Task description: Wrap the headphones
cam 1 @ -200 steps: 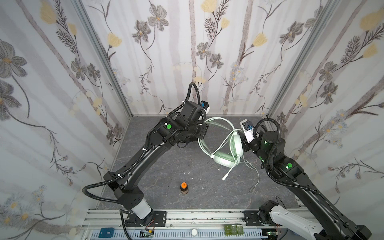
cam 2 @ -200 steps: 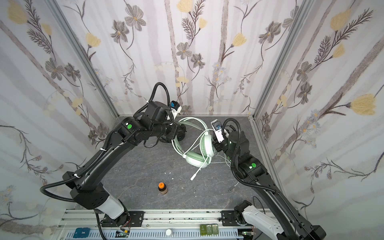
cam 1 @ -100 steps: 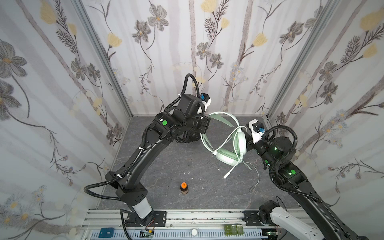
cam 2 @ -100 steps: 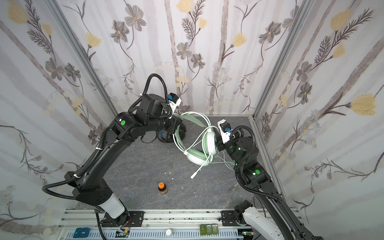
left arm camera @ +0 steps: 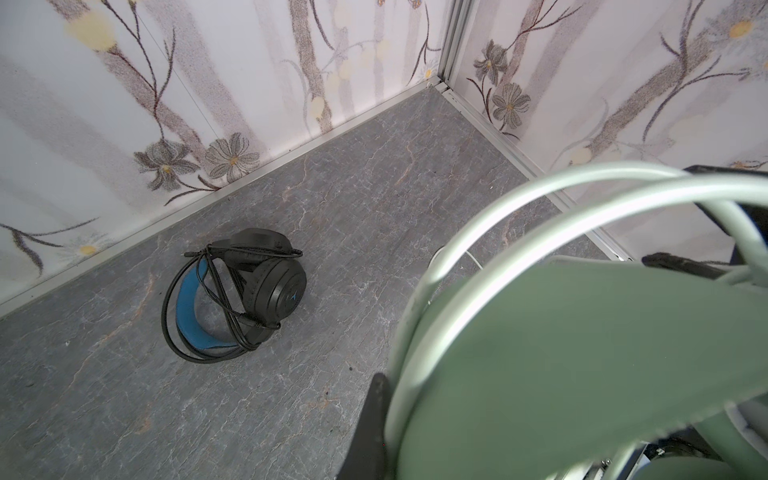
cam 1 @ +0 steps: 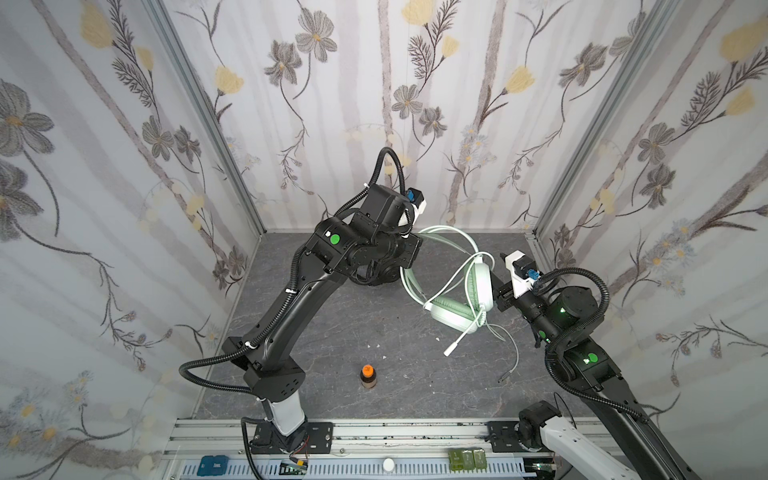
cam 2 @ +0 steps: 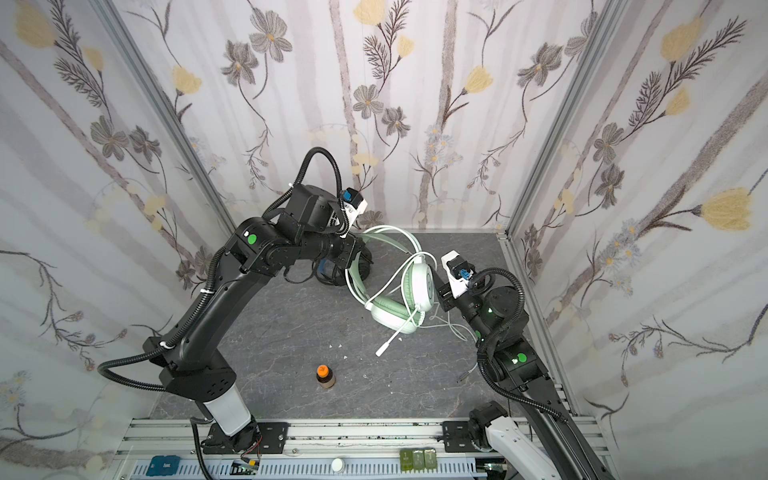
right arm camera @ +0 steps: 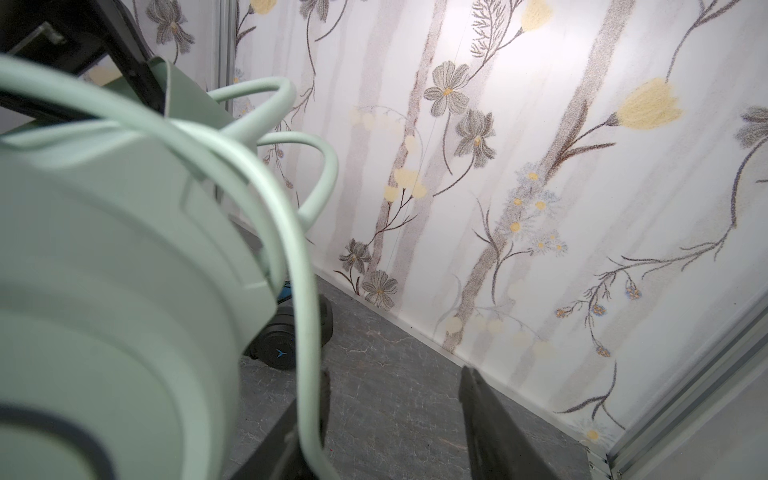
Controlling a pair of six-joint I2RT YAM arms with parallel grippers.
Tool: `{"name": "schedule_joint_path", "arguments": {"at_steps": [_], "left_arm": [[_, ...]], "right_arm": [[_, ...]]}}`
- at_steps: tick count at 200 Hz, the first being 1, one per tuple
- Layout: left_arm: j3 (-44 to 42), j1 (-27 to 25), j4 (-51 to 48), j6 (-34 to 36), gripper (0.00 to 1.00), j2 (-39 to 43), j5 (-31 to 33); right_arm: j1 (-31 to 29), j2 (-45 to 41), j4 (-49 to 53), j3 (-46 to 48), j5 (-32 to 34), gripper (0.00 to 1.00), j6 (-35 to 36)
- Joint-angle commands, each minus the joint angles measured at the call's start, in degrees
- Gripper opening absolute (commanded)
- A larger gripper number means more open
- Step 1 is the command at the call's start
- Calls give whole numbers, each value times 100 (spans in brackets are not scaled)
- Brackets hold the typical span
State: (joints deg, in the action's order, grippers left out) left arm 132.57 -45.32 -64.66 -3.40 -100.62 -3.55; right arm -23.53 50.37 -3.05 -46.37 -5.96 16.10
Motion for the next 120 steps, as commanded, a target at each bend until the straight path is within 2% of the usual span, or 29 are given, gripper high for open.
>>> {"name": "schedule_joint_path", "arguments": {"at_steps": [1, 34, 93, 120], "left_arm": [[113, 29, 455, -307, 0, -41, -471], [120, 187, 700, -578, 0, -20, -721], [489, 326, 345, -425, 0, -175, -843], [725, 322, 278, -464, 0, -270, -1060]], "right_arm": [[25, -35, -327, 159, -474, 56, -145], [85, -202, -389, 282, -428, 58, -220], [261, -386, -194, 303, -545, 63, 25], [327, -169, -547, 548, -829, 64, -340]]}}
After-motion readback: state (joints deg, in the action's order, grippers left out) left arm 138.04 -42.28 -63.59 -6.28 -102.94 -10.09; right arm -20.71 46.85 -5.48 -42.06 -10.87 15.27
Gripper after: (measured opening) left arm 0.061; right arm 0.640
